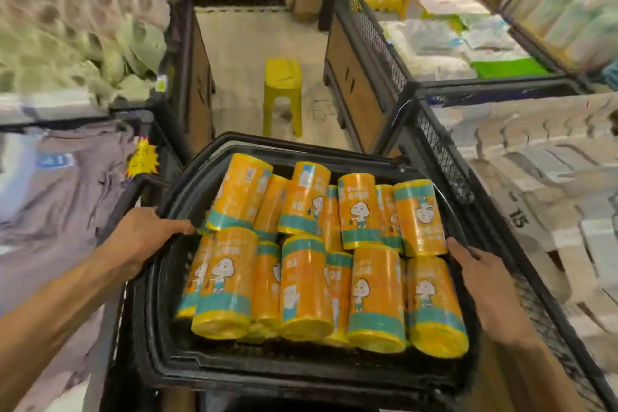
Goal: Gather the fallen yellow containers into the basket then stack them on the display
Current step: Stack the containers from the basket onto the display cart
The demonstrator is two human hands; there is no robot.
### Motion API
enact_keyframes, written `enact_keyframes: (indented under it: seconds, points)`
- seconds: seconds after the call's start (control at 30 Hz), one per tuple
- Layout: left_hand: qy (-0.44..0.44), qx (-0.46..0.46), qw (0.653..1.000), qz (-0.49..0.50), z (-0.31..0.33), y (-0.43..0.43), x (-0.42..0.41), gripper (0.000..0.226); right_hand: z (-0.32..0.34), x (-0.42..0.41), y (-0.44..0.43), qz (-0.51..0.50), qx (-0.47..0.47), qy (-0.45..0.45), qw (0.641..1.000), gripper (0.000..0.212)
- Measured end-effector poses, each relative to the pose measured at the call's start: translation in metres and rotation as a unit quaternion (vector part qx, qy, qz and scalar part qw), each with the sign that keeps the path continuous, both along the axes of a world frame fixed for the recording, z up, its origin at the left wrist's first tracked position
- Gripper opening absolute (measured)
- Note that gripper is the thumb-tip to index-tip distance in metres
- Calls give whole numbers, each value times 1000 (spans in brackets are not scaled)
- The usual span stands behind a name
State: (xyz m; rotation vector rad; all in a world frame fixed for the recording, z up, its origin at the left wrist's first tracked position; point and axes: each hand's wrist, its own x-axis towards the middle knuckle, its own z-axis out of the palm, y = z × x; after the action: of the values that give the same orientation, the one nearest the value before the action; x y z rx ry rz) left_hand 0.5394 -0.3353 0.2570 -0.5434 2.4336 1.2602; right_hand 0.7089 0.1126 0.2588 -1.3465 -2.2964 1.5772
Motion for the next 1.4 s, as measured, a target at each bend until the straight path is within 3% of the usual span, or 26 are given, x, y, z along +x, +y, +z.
enact_keyframes:
  seconds: [0.13,0.5,0.7,0.97,1.1,1.17,1.4]
  points:
    - [-3,-5,1000,25,-9,6,-85,19,-5,-113,17,24,5,-1,1000,35]
    - [9,38,994,100,6,39,-340,16,4,-436,61,86,56,-9,995,47]
    - [9,40,994,104,-18,42,-510,23,-21,-606,72,97,78,-17,992,77]
    - [-2,11,998,70,-18,54,-760,22,-15,-824,83,56,71,-35,995,65]
    - [-15,4,997,82,-24,69,-880,36,-16,-936,96,46,52,-31,997,81]
    - [-23,17,995,98,-32,78,-933,40,-22,-993,107,61,64,-25,996,68]
    - [-8,60,987,147,-29,126,-1097,25,-32,-1188,151,79,69,-8,994,78]
